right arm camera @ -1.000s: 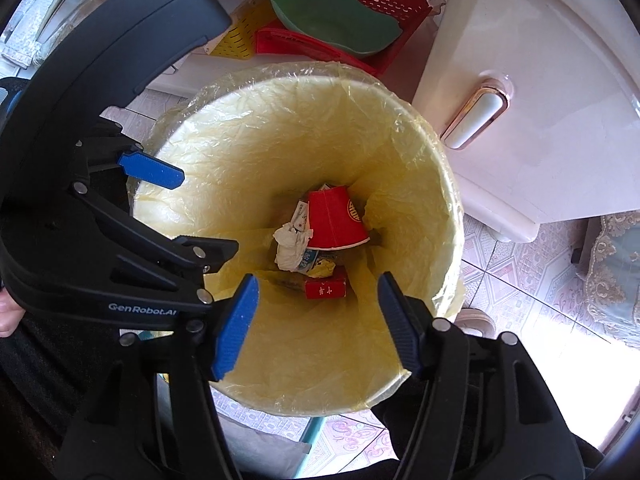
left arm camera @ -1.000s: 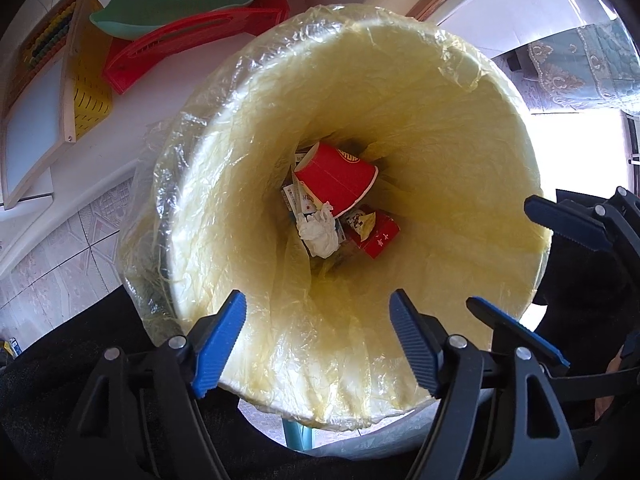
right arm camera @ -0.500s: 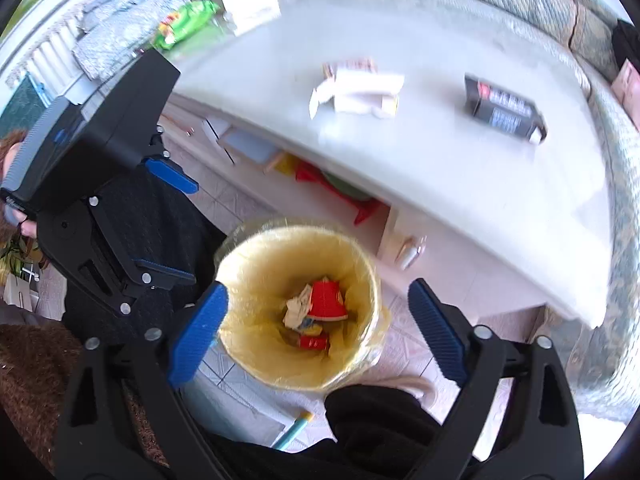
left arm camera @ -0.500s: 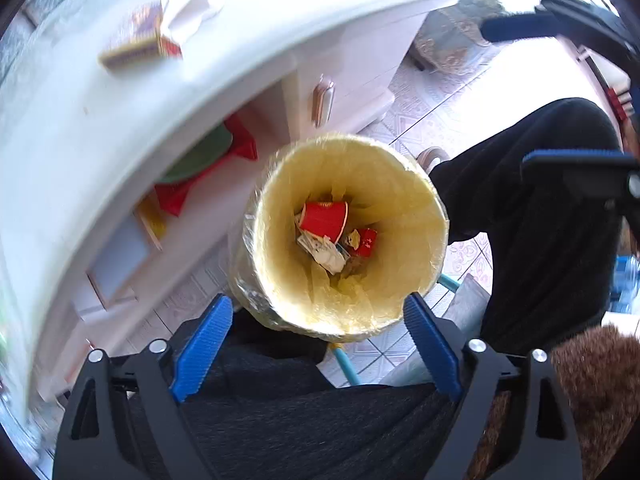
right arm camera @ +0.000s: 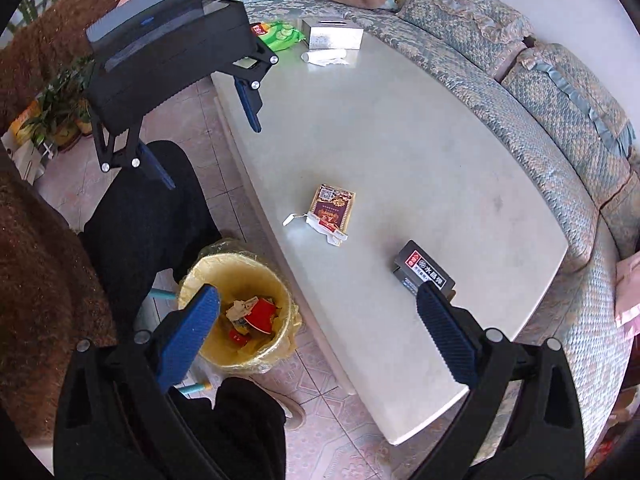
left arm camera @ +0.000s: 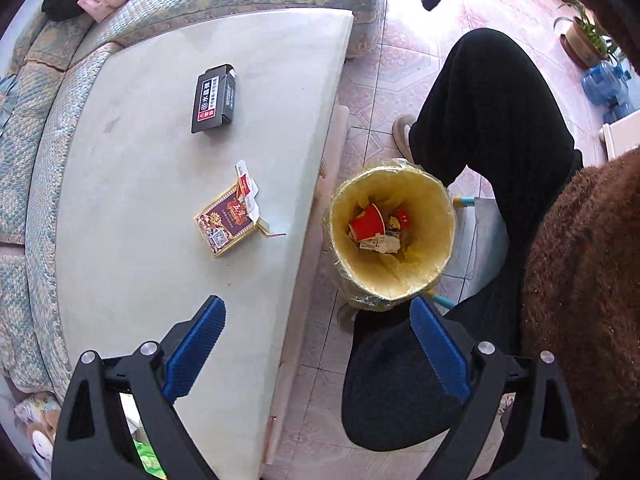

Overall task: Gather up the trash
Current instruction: 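Move both tools back over the table toward the card box and black box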

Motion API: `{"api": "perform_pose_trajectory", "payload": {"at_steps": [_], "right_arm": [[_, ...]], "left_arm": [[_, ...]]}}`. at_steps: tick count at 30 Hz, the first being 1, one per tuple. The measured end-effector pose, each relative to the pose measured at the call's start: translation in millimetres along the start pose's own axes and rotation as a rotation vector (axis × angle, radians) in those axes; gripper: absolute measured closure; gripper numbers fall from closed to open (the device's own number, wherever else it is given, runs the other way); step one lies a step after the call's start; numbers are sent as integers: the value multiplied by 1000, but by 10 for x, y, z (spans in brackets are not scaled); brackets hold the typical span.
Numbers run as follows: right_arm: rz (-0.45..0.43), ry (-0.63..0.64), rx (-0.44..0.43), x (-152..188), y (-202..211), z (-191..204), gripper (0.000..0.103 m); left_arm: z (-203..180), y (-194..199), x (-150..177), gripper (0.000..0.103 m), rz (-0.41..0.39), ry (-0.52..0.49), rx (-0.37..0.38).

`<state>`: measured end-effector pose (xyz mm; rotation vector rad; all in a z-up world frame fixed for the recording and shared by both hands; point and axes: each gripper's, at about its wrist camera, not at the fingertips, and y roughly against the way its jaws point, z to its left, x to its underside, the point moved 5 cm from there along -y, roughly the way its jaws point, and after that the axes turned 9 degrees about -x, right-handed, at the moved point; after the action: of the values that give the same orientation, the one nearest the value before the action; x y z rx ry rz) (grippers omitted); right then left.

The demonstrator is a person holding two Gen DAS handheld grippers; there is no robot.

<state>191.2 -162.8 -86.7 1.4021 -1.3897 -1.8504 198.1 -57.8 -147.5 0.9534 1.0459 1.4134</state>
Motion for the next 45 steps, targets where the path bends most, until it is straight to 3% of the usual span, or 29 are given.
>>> {"api": "perform_pose_trajectory", "payload": {"at_steps": [6, 12, 20, 38, 45], "right_arm": [[90, 56, -41, -77, -77, -319, 7], [165, 64, -73, -109, -122, -606, 7], [193, 93, -110, -217, -276, -865, 7], [293, 74, -220, -97, -1165, -1310, 7], [333, 84, -247, -52, -1462, -1437, 7]], "left_arm": [[249, 42, -129, 12, -35, -65, 38], [331, -155, -211, 12, 2, -156, 81], [475, -342, -290, 12, 0, -192, 148], [569, -1282, -392, 12, 77, -323, 180], [657, -1488, -432, 12, 76, -320, 205]]}}
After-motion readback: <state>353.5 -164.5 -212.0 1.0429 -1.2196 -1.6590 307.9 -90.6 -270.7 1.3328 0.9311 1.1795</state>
